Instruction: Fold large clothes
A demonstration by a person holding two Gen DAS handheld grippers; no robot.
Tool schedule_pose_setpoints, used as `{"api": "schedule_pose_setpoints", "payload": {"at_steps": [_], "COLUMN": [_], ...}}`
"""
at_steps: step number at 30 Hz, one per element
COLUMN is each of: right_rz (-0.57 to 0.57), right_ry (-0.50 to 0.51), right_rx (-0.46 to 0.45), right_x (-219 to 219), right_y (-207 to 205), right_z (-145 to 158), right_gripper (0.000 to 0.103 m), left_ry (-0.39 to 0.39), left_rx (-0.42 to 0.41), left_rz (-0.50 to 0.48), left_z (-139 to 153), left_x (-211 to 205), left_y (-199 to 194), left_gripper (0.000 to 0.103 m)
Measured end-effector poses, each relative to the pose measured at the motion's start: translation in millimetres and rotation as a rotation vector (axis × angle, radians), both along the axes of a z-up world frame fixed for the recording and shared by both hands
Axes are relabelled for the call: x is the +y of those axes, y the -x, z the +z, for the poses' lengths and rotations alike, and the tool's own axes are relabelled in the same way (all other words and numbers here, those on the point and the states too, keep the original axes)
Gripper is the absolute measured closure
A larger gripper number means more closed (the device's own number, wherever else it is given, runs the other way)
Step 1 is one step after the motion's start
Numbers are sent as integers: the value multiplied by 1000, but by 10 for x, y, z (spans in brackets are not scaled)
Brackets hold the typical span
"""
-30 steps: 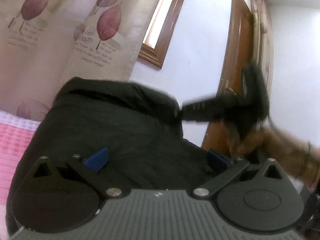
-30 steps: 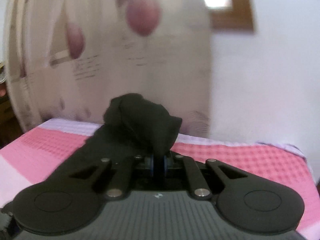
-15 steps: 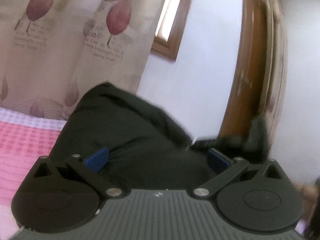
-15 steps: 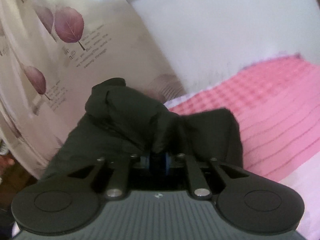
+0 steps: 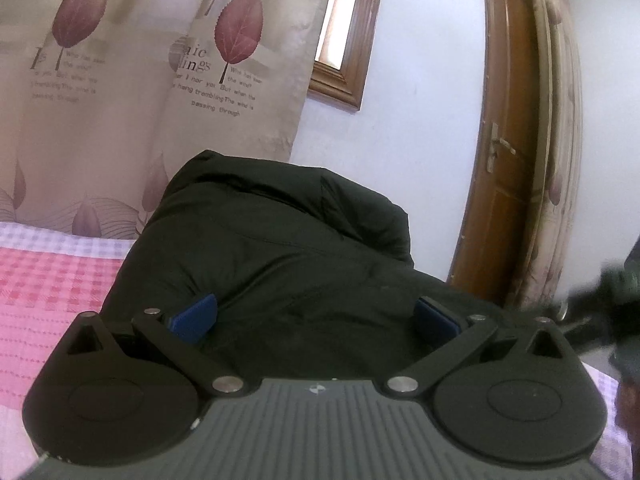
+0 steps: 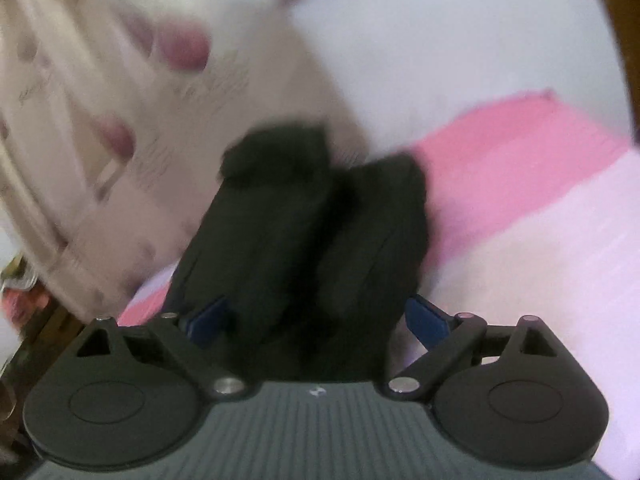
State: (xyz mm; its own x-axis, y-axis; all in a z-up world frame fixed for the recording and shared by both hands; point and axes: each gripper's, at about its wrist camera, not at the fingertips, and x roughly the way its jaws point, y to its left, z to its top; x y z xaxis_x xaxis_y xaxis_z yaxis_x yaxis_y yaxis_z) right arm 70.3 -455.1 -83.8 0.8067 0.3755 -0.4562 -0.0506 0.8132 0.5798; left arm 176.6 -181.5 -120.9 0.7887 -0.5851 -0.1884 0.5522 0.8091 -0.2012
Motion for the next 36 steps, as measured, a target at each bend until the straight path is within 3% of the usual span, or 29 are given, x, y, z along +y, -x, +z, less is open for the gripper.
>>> {"api": "schedule_pose_setpoints", "payload": {"at_steps": [2,3,7,11,13,16,21,23,26,31,33,36], "right_rz": [26,27,-13,-37,-42,-40,-93,-101,-115,-66,-47,-1], "right_ry": [113,162,105,-20,-56,-4,20,35,18,-9,-12,-9], "right_rx": [-21,-46,-61,-29,-22,-40,-59,-51,24,41,47,50], "right_x": [235,294,141,38,1,64,48,93,52,2,-6,13], "right_y": [0,-14,-159,-188,-217,-204,-80,-111,-185,-294,-359,-478], "right_z": [-6,-1,-73,-403,-429,-407,-431,-432,-481,-530,-532,-549], "right_gripper": [57,62,66,64,63,60,33,26,2,2,2,2], "left_ry": [13,22,43,68,71,110,208,211,181,192,267,265], "left_rx": [-7,-8,-3,15,28,73,184,264,374,537,627,631], "left_rz": [-1,-4,-23,-31,-29,21,101,35,-94,-175,-227,-249], "left_z": [-5,-2,42,53,88,159,182,167,126,-109,-272,-278], "left_x": [38,68,206,343,415,585,1018,1106,1087,1035,1050,995], "left_y": [18,17,2,7,14,-42,-235,-372,-570,-909,-1057,-1090], "left_gripper": [0,0,0,0,0,0,0,0,0,0,0,1]}}
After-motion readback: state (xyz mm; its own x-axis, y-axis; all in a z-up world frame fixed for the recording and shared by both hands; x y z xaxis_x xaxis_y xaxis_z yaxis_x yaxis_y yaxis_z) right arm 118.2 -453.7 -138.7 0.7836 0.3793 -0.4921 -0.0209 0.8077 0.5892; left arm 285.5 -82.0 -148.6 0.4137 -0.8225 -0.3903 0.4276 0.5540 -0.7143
